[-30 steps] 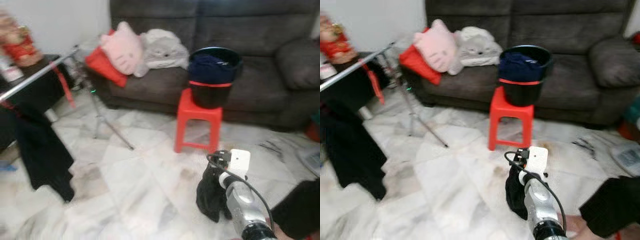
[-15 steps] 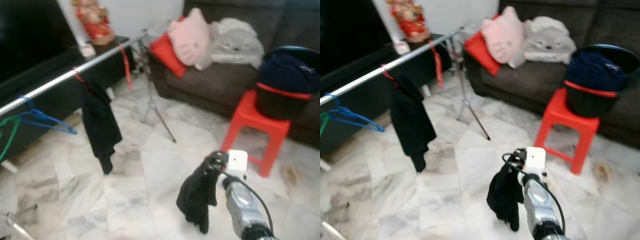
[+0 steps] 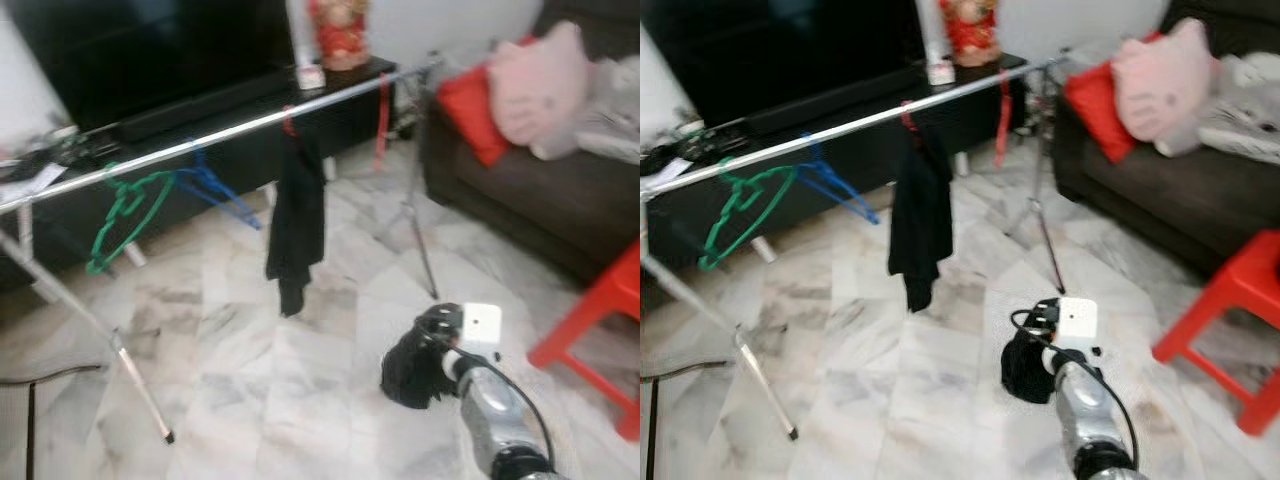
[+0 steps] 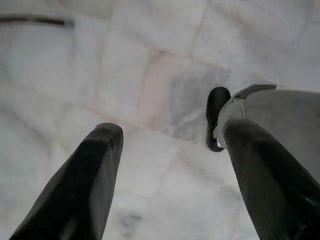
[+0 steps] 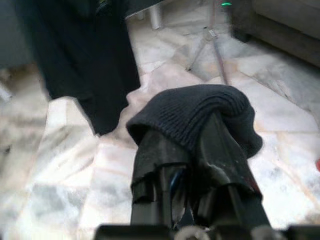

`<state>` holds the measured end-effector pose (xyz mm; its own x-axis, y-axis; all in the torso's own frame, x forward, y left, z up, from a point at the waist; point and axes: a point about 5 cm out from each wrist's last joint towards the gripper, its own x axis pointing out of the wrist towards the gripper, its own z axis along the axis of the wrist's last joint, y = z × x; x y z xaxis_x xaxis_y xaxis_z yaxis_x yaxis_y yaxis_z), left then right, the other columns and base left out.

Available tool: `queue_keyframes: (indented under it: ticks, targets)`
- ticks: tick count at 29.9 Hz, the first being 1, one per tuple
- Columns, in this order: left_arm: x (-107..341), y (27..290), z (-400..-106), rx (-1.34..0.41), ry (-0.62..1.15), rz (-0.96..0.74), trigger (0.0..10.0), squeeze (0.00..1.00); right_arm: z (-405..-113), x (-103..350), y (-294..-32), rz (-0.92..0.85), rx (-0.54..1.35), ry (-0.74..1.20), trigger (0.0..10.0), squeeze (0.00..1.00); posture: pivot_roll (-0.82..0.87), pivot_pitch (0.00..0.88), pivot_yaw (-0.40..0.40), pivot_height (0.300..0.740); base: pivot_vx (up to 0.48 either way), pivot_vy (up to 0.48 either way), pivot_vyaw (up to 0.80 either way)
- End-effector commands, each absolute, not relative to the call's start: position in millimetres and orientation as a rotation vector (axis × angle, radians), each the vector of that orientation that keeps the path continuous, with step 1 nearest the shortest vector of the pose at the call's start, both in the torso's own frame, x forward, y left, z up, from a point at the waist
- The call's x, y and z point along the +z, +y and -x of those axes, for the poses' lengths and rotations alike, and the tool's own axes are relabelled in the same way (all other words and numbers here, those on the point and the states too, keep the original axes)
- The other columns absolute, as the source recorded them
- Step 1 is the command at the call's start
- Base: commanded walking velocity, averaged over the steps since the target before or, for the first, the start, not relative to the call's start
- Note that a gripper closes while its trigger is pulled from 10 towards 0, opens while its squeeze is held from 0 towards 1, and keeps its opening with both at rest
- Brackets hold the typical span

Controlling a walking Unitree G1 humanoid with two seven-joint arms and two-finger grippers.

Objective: Hang hanger

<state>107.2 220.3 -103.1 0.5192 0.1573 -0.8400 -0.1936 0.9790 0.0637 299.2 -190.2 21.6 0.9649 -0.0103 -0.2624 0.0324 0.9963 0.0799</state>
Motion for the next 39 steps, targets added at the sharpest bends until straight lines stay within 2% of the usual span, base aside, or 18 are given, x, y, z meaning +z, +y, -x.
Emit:
queue_keyframes:
  ticks: [1, 9, 23, 32, 33, 39]
  targets:
    - [-102.5, 227.1, -105.1, 0.243, 1.009, 0.032, 10.0, 0.00, -301.8, 24.0, -179.9, -0.092, 0.013, 0.243, 10.0, 0.00, -0.18, 0.000, 0.075, 0.740, 0.000, 0.000, 0.79]
    - [-101.9, 228.2, -104.8, 0.261, 0.994, 0.039, 10.0, 0.00, -295.1, 18.3, -182.3, -0.101, 0.016, 0.254, 10.0, 0.00, -0.17, 0.000, 0.071, 0.740, 0.000, 0.000, 0.73]
    - [-102.9, 209.0, -110.1, 0.233, 0.959, 0.041, 10.0, 0.00, -287.0, 12.9, -193.6, -0.087, 0.010, 0.279, 10.0, 0.00, -0.17, 0.000, 0.047, 0.740, 0.000, 0.000, 0.00]
    - [-102.9, 207.3, -110.4, 0.241, 0.952, 0.043, 10.0, 0.00, -285.1, 11.2, -197.3, -0.081, -0.001, 0.288, 10.0, 0.00, -0.15, 0.000, 0.046, 0.740, 0.000, -0.093, 0.00]
    - [-94.8, 217.7, -127.1, 0.247, 0.885, 0.027, 10.0, 0.00, -292.2, 15.4, -186.4, -0.090, 0.027, 0.277, 10.0, 0.00, -0.14, 0.000, 0.052, 0.740, 0.000, -0.319, 0.00]
    - [-88.6, 224.5, -139.3, 0.254, 0.842, 0.017, 10.0, 0.00, -294.5, 16.9, -185.1, -0.094, 0.028, 0.275, 10.0, 0.00, -0.16, 0.000, 0.058, 0.740, 0.000, -0.319, 0.00]
